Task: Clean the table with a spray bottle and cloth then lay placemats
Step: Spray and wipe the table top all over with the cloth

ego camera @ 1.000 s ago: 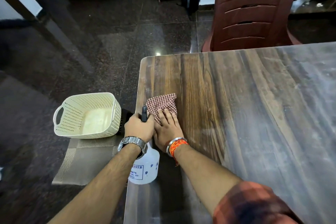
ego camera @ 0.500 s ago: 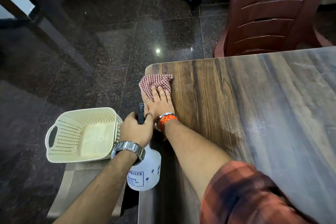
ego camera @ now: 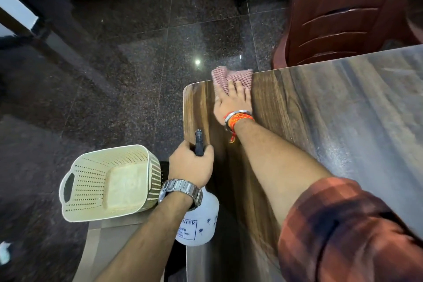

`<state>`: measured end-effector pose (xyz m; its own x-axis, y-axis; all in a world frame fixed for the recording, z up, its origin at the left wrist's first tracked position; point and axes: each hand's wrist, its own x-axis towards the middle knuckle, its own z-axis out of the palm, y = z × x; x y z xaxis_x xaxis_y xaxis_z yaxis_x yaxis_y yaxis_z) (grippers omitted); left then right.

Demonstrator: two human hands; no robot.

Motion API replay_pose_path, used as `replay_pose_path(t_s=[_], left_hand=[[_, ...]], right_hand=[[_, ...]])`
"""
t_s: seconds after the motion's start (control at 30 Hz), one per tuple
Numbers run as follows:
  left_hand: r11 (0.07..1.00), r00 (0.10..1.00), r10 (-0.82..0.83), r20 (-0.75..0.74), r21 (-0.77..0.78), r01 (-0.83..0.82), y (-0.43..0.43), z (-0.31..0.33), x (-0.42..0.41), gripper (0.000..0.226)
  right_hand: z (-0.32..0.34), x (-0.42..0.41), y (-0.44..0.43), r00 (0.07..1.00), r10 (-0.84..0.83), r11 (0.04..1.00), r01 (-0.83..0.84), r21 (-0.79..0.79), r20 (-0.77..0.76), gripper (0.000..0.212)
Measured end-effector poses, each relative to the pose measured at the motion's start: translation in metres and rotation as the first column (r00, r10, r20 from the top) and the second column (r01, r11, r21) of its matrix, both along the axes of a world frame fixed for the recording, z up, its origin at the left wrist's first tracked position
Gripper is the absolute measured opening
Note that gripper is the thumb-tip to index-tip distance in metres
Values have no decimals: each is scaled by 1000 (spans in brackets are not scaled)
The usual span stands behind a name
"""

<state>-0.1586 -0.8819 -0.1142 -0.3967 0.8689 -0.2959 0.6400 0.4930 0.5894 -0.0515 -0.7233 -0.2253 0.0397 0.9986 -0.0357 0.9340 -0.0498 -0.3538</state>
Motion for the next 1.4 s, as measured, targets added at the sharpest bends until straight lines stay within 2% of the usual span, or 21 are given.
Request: replay_pose_path(t_s=[0.13, 0.27, 0.43, 0.53, 0.63, 0.73, 0.77, 0.83, 0.93, 1.0, 1.07, 1.13, 1.2, 1.27, 1.3, 1.37, 1.4], left_hand=[[1000, 1000, 2, 13, -21, -2, -4, 0, 11, 23], [999, 999, -33, 3, -38, 33, -9, 0, 26, 28], [996, 996, -87, -30, -41, 85, -17, 2, 44, 28], [996, 995, -91, -38, -20, 90, -24, 4, 47, 28], [996, 992, -89, -84, -8, 88, -31, 9, 49, 33], [997, 988, -78, -134, -19, 77, -43, 13, 52, 39], [997, 986, -81, -147, -31, 78, -49, 14, 53, 41], [995, 981, -97, -166, -53, 89, -62, 13, 52, 45], [994, 983, -106, -147, -49, 100, -83, 11, 49, 35], [995, 988, -91, -126, -48, 86, -95, 11, 48, 32], [997, 993, -62, -101, -44, 58, -111, 15, 46, 31], [998, 996, -57, -74, -35, 54, -123, 17, 44, 32], [999, 997, -47, -57, -16, 46, -138, 23, 35, 30], [998, 998, -56, -39, -13, 55, -152, 27, 26, 29], [997, 997, -70, -27, -23, 69, -156, 27, 21, 30], [993, 994, -108, 11, -40, 108, -167, 30, 12, 30], [990, 991, -130, 38, -49, 131, -173, 31, 7, 31]], right_hand=[[-3, 77, -14, 984, -174, 985, 173, 10, 37, 56], [-5, 143, -49, 926, -375, 927, 375, 19, 48, 53], [-2, 147, -90, 907, -415, 910, 415, 9, 68, 58], [0, 115, -115, 950, -292, 955, 295, -15, 110, 62], [2, 65, -153, 994, -45, 999, 45, 0, 99, 61], [7, 21, -201, 941, 319, 947, -315, -59, 110, 54], [8, 18, -215, 919, 383, 923, -377, -73, 97, 52], [8, 31, -232, 911, 404, 915, -402, -44, 83, 50], [7, 87, -244, 980, 191, 979, -194, 54, 63, 53], [3, 136, -251, 996, -46, 999, 44, 21, 80, 57], [5, 171, -263, 973, -218, 976, 220, -9, 75, 57], [6, 177, -270, 949, -306, 948, 311, -64, 74, 55], [10, 152, -278, 944, -323, 939, 329, -98, 71, 55], [12, 116, -292, 964, -255, 962, 260, -81, 73, 59], [13, 96, -301, 985, -161, 983, 166, -77, 63, 60], [15, 55, -324, 990, 116, 991, -111, -71, 80, 59], [17, 35, -335, 961, 259, 964, -250, -92, 97, 56]])
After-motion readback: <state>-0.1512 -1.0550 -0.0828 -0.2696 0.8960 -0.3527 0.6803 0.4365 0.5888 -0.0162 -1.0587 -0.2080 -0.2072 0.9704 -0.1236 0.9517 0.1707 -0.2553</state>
